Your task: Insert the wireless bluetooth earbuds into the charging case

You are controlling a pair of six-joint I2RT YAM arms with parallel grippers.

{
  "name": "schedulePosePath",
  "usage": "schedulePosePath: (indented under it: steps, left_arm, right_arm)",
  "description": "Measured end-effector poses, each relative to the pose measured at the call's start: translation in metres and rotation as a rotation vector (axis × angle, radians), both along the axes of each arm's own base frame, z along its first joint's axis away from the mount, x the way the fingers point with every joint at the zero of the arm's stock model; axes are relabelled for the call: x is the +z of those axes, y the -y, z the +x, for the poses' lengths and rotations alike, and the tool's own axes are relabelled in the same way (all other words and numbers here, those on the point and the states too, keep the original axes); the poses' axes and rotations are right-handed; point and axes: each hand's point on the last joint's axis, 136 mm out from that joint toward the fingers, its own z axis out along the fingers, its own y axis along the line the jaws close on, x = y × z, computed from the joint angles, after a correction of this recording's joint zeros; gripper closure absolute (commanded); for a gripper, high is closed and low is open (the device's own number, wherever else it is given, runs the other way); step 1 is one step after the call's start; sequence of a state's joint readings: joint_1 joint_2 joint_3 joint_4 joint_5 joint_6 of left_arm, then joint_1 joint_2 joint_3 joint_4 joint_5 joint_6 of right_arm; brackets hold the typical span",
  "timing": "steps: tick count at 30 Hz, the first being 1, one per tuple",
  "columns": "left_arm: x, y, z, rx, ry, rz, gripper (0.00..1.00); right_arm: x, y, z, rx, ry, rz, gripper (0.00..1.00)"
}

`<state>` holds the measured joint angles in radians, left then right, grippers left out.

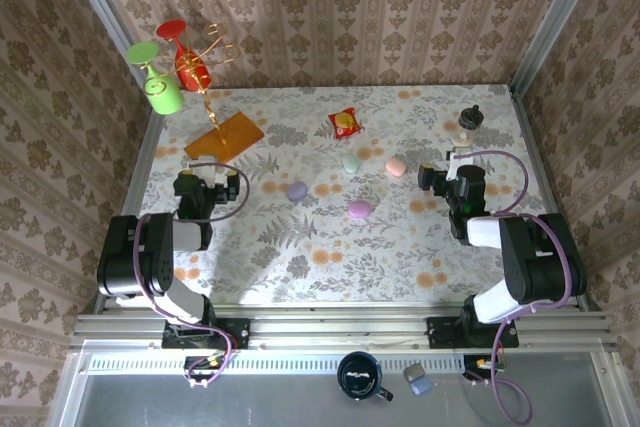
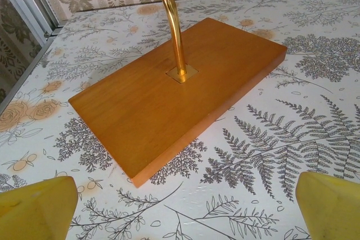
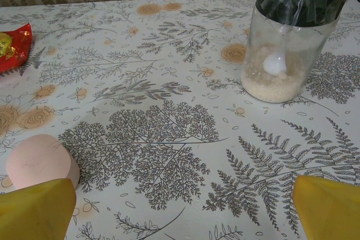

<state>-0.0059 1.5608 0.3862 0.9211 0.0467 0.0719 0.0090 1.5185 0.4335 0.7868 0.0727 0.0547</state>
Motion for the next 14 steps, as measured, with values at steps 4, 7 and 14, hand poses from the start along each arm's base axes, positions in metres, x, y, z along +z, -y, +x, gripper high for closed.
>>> schedulePosePath:
  steps: [4, 7, 14]
  left_arm:
    - [-0.0005, -0.0007, -0.0001, 0.004, -0.002, 0.001, 0.0]
    - [-0.0005, -0.0011, -0.0001, 0.006, -0.002, 0.002, 0.0]
    - [-0.0006, -0.0011, -0.0001, 0.008, -0.002, 0.004, 0.0]
  right_arm:
    - [-0.0001, -0.0002, 0.0, 0.0, 0.0, 0.0, 0.0]
    - [-0.0001, 0.0, 0.0, 0.0, 0.0, 0.0, 0.0]
    - [-0.0001, -0.0002, 0.0, 0.0, 0.0, 0.0, 0.0]
